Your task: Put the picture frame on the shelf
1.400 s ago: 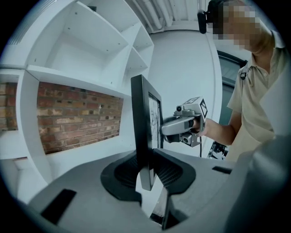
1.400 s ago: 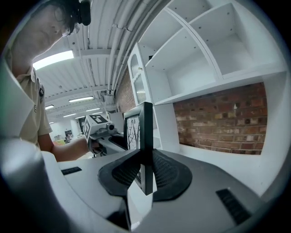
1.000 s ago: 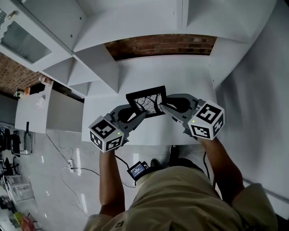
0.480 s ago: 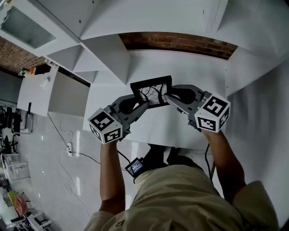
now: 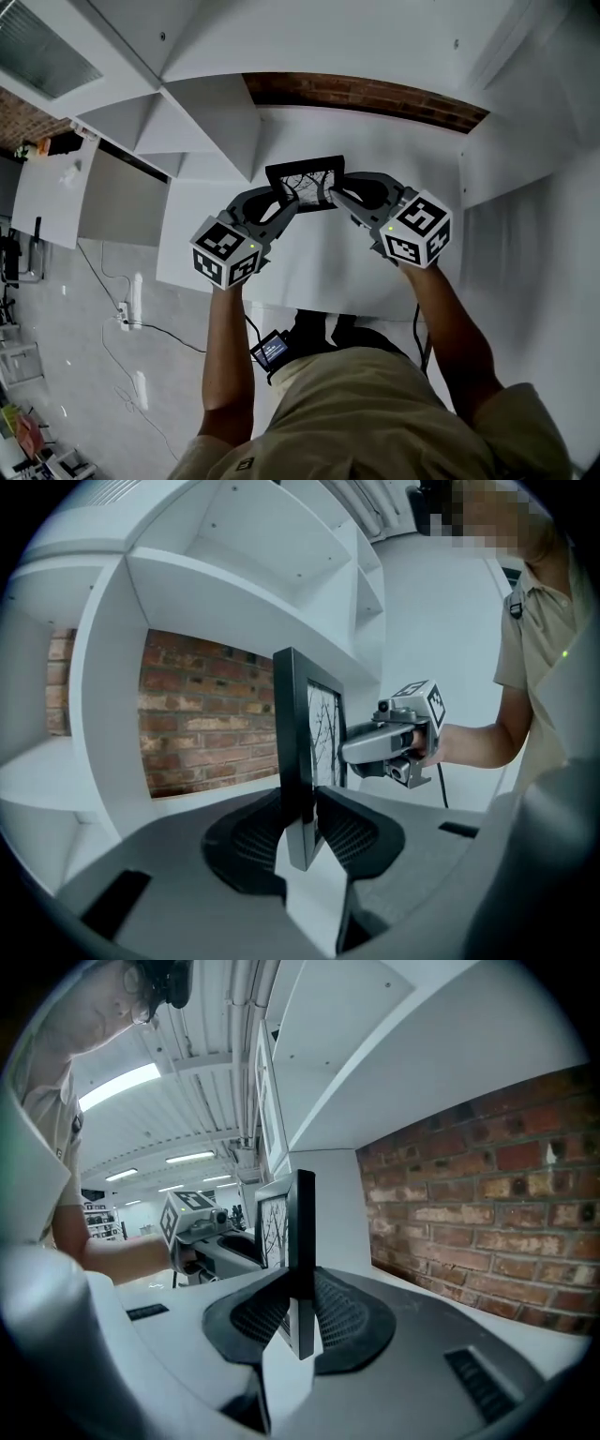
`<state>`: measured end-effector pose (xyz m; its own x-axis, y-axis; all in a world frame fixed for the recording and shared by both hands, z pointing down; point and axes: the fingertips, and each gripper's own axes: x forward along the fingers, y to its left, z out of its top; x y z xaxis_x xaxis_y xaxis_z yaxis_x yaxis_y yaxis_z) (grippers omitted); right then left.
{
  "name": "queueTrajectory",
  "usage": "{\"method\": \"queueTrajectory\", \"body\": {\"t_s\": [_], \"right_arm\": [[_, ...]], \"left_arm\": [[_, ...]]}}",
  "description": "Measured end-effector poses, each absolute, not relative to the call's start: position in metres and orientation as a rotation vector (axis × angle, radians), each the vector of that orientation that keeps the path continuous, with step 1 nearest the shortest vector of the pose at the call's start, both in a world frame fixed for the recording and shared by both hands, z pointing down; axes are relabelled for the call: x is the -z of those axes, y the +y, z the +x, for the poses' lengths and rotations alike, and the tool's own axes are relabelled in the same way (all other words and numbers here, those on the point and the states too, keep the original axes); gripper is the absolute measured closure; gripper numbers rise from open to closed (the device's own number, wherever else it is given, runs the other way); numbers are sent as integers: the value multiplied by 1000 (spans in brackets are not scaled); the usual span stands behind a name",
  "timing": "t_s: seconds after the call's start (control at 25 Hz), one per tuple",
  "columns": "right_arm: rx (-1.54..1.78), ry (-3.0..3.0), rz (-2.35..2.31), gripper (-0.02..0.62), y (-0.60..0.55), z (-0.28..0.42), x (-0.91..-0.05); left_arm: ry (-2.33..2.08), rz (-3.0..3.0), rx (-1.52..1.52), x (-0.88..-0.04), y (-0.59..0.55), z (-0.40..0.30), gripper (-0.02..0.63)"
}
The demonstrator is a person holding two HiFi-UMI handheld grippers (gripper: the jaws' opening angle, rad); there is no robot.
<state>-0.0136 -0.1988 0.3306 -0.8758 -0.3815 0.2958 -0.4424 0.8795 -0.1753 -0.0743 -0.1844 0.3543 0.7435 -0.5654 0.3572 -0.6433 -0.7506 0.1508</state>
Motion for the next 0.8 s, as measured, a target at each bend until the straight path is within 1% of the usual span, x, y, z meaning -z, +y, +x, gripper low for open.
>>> {"method": "queueTrajectory", "body": {"t_s": [0.12,0.36,0.8], "right_arm": [[-313,-2775,644,523,-224,-38,-353],[-200,-2719,696,523,-258,-65,-384],[-227,-2657,690,523,-321,-89,-472]], "left_arm": [[-1012,2636,-452,-378,-212,-99,512],[-1178,2564,-515,-409,-246,-127,503],[-1172,2470,-553,-498,-308,-149,503]]}}
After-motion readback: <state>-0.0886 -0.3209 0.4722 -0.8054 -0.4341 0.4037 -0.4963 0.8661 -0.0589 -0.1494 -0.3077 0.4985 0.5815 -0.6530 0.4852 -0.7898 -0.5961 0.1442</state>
